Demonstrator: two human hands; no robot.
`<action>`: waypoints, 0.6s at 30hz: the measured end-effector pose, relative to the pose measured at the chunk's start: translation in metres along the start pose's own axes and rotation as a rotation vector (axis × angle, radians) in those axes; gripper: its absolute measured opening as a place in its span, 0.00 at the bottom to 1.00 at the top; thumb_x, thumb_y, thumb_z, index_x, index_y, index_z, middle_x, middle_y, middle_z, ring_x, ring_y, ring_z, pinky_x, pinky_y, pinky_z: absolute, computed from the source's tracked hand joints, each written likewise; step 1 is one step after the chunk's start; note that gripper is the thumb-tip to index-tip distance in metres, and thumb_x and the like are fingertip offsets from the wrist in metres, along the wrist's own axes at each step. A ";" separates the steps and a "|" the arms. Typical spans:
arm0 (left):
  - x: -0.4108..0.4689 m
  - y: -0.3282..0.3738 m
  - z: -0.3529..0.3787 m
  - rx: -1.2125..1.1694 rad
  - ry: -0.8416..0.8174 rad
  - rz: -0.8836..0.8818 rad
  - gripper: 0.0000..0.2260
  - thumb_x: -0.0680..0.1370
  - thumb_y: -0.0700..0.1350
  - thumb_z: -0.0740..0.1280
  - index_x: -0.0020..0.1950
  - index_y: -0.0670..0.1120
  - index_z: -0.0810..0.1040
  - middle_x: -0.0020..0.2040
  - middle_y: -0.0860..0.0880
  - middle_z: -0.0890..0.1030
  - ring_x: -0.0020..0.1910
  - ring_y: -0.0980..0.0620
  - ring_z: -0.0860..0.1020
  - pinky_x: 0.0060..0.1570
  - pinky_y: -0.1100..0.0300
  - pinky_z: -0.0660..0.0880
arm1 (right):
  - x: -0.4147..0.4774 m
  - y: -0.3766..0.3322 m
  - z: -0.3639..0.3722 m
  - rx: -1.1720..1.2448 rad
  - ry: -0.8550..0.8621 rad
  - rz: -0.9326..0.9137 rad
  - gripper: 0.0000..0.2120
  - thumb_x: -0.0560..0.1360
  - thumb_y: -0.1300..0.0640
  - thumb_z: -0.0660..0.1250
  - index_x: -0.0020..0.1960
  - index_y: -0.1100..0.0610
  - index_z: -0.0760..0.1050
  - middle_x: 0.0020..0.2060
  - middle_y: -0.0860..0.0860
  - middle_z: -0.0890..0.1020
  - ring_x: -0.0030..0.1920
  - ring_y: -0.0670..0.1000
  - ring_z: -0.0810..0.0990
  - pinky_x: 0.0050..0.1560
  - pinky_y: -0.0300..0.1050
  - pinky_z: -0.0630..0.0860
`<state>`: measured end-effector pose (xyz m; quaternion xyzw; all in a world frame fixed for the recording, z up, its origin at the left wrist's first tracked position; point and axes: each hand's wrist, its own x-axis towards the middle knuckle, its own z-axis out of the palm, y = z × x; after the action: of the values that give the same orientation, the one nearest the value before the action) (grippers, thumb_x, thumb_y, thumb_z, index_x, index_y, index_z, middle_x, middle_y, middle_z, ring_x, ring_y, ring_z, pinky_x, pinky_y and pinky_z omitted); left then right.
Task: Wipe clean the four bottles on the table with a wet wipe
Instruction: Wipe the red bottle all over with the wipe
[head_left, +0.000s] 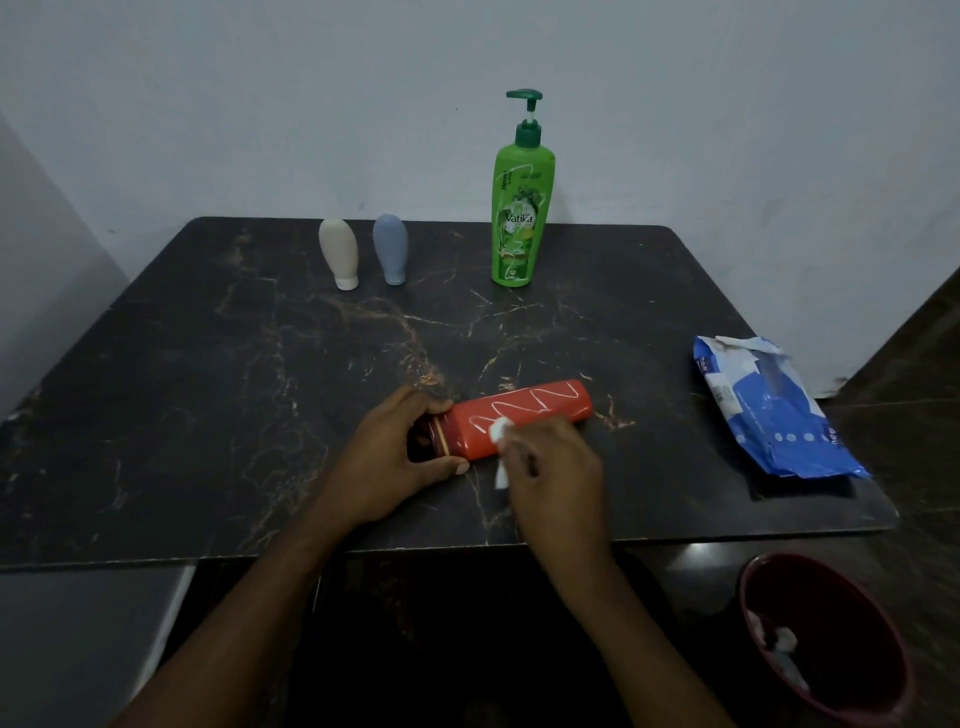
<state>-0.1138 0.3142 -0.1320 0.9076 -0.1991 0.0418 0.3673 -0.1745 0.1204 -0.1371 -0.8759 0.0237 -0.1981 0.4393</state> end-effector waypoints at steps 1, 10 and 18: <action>0.000 0.000 0.000 0.001 0.005 0.005 0.29 0.68 0.53 0.82 0.66 0.50 0.78 0.59 0.57 0.77 0.56 0.65 0.76 0.51 0.77 0.70 | -0.009 -0.008 0.009 -0.016 -0.021 -0.054 0.05 0.78 0.58 0.69 0.49 0.54 0.84 0.45 0.45 0.77 0.42 0.41 0.78 0.45 0.31 0.74; -0.001 0.001 0.001 0.005 -0.011 -0.010 0.29 0.68 0.54 0.82 0.65 0.53 0.75 0.60 0.59 0.75 0.56 0.67 0.74 0.49 0.74 0.71 | 0.014 0.021 -0.019 -0.044 0.055 0.052 0.12 0.79 0.53 0.69 0.36 0.48 0.78 0.38 0.43 0.77 0.39 0.39 0.76 0.44 0.29 0.69; -0.002 0.002 0.001 -0.009 -0.010 -0.010 0.29 0.68 0.53 0.82 0.64 0.53 0.75 0.61 0.58 0.75 0.57 0.65 0.75 0.52 0.68 0.74 | 0.020 0.019 -0.025 -0.022 0.139 0.178 0.12 0.79 0.56 0.68 0.37 0.50 0.78 0.40 0.46 0.78 0.38 0.41 0.76 0.42 0.32 0.69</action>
<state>-0.1162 0.3130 -0.1317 0.9071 -0.1965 0.0343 0.3707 -0.1624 0.0852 -0.1322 -0.8594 0.1337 -0.2182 0.4426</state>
